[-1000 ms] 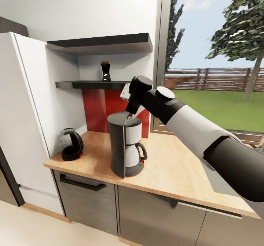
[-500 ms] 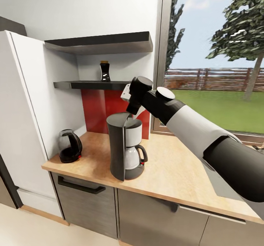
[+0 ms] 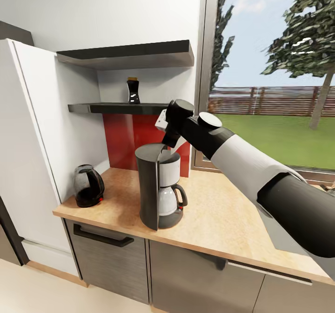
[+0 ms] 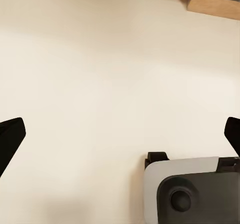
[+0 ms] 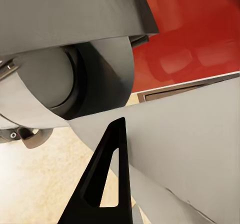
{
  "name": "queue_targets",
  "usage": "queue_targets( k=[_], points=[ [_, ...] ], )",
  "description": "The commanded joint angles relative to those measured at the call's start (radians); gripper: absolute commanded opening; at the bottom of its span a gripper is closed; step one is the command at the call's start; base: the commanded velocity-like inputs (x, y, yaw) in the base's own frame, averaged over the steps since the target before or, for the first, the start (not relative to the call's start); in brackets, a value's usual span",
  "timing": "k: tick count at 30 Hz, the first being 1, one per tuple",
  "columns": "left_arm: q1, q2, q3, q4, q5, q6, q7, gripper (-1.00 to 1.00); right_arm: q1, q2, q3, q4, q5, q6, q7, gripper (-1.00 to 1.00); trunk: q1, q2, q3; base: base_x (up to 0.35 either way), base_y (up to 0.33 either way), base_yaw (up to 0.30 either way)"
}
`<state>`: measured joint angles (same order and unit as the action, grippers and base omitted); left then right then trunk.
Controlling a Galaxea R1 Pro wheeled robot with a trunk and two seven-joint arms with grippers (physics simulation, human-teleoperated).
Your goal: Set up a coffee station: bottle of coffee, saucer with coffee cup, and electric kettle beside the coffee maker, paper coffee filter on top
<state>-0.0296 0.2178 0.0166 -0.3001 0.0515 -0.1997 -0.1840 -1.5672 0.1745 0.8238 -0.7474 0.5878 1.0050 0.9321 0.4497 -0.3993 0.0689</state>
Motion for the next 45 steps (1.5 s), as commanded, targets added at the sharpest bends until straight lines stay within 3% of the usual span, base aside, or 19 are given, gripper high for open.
queue_targets(
  k=[1,45],
  points=[
    [-0.001,0.0,0.002,0.001,0.005,-0.002,-0.006,1.0,-0.001,0.0,0.001,0.0,0.01,0.001,0.01,-1.0,0.0,-0.001,0.0,0.0,0.0,0.0],
    [0.0,0.0,0.002,0.002,0.005,-0.006,-0.007,1.0,0.013,0.0,0.003,0.002,0.01,0.003,0.008,-1.0,0.0,-0.001,0.0,0.035,0.009,0.0]
  ],
)
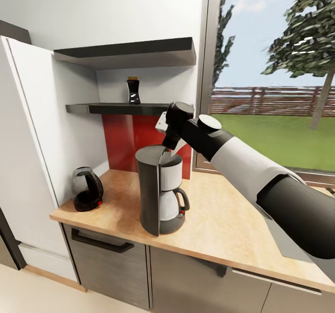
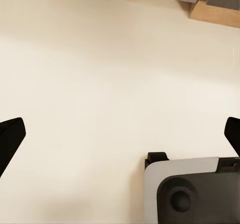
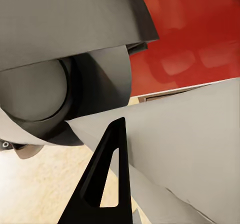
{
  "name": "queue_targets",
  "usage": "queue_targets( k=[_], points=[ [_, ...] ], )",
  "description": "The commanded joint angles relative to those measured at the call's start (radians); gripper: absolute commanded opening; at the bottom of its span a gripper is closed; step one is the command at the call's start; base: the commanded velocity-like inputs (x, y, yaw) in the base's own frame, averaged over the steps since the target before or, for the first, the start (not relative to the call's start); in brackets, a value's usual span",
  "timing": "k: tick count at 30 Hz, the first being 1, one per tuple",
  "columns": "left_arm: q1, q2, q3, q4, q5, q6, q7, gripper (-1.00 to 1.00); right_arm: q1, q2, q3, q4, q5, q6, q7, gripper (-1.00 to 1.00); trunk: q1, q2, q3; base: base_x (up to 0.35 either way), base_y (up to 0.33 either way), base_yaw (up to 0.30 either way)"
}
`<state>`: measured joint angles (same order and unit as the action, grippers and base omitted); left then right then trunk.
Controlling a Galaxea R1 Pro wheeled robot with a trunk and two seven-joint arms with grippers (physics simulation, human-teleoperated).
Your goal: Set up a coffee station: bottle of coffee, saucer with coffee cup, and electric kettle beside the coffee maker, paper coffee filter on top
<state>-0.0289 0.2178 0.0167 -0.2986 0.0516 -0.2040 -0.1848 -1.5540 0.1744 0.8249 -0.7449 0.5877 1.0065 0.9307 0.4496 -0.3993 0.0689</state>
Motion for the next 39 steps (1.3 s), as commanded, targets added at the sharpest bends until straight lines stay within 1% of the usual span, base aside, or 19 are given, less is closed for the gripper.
queue_targets(
  k=[1,10,17,39],
  points=[
    [0.0,0.0,0.002,0.001,0.005,-0.002,-0.007,1.0,0.0,0.0,0.002,-0.001,0.011,0.001,0.01,-1.0,0.0,-0.001,0.0,0.038,0.0,0.0],
    [0.0,0.0,0.002,0.0,0.005,-0.002,-0.007,1.0,0.002,0.0,0.002,-0.001,0.011,0.001,0.01,-1.0,0.0,-0.001,0.0,0.006,0.006,0.0],
    [0.0,0.0,0.002,0.0,0.005,-0.002,-0.007,1.0,0.002,0.0,0.002,-0.001,0.011,0.001,0.01,-1.0,0.0,-0.001,0.0,0.0,0.124,0.0],
    [0.0,0.0,0.002,0.001,0.005,-0.003,-0.007,1.0,0.003,0.0,0.002,0.013,0.011,0.001,0.008,-1.0,0.0,-0.001,0.0,0.0,0.014,0.0]
  ],
)
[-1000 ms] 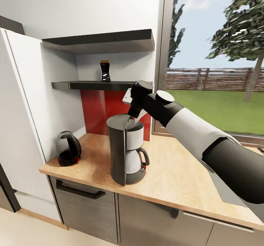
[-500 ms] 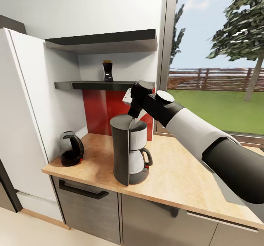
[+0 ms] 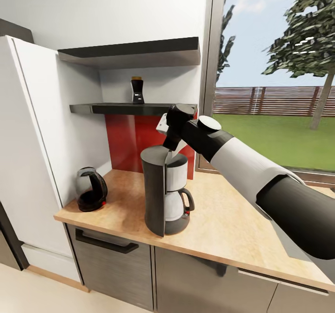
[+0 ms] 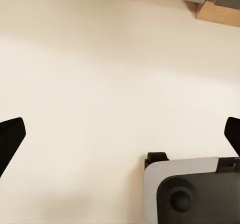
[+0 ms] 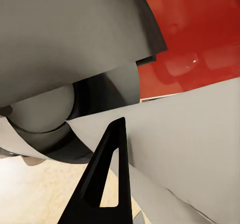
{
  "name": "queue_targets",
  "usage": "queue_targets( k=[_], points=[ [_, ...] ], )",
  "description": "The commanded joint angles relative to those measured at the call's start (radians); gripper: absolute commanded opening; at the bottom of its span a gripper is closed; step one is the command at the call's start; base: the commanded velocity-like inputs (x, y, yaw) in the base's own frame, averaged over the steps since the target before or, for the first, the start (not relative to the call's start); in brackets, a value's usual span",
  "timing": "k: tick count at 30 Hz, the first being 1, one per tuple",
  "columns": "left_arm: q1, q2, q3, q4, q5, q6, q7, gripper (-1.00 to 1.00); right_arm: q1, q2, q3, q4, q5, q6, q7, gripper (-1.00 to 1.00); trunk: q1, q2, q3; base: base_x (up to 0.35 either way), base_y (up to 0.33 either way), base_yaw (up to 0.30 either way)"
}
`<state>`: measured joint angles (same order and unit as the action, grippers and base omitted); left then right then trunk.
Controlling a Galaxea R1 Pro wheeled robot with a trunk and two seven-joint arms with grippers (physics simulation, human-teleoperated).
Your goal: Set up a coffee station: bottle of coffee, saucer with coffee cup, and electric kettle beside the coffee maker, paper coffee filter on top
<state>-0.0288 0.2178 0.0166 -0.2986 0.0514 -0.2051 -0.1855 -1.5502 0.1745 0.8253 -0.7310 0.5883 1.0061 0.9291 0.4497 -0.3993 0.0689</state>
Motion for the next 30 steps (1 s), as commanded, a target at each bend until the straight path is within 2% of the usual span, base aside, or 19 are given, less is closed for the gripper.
queue_targets(
  k=[1,20,21,30],
  points=[
    [0.0,0.0,0.002,0.001,0.005,-0.002,-0.006,1.0,-0.001,0.0,0.002,-0.001,0.011,0.001,0.01,-1.0,0.0,-0.001,-0.001,0.0,0.0,0.0],
    [0.0,0.0,0.002,0.001,0.005,-0.002,-0.006,1.0,-0.001,0.0,0.0,0.003,0.016,0.002,0.007,-1.0,0.0,-0.001,-0.001,0.0,0.0,0.0],
    [0.0,0.0,0.002,0.001,0.005,-0.002,-0.006,1.0,-0.001,0.0,0.0,0.004,0.016,0.002,0.007,1.0,0.0,-0.001,-0.001,0.0,0.0,0.0],
    [0.0,0.001,0.002,0.001,0.005,-0.002,-0.006,1.0,-0.001,0.0,0.001,0.004,0.016,0.002,0.008,1.0,0.0,-0.001,-0.001,0.0,0.0,0.0]
  ],
)
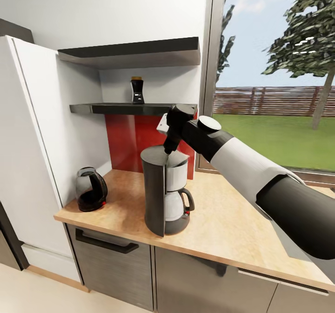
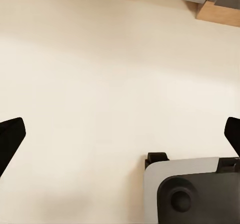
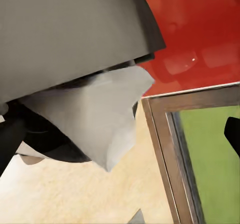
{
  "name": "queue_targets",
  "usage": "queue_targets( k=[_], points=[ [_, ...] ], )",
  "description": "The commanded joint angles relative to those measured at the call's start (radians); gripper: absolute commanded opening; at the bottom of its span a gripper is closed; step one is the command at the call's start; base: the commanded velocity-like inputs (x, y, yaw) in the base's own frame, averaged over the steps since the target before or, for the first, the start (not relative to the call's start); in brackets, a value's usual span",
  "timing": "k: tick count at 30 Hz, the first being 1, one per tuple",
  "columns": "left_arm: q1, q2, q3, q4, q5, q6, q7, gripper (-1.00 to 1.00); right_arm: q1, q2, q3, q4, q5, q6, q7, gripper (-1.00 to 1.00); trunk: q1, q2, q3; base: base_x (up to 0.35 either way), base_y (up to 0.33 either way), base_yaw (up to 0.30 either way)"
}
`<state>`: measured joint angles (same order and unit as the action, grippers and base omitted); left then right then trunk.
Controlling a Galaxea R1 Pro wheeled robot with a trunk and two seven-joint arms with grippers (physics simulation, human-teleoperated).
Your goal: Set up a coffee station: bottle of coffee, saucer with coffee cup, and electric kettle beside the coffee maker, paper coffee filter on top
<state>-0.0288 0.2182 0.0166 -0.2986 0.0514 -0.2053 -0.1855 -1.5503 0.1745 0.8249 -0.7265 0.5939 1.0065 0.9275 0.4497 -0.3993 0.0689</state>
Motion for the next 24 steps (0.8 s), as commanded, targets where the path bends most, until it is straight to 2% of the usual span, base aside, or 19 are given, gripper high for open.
queue_targets(
  k=[1,24],
  points=[
    [0.0,0.0,0.002,0.001,0.005,-0.002,-0.006,1.0,-0.001,0.0,0.001,-0.001,0.01,0.001,0.01,1.0,0.0,-0.001,-0.001,0.0,0.0,0.0],
    [0.0,0.0,0.002,0.001,0.005,-0.002,-0.006,1.0,-0.001,0.0,0.002,-0.001,0.01,0.001,0.01,1.0,0.0,-0.001,-0.001,0.0,0.0,0.0]
  ],
)
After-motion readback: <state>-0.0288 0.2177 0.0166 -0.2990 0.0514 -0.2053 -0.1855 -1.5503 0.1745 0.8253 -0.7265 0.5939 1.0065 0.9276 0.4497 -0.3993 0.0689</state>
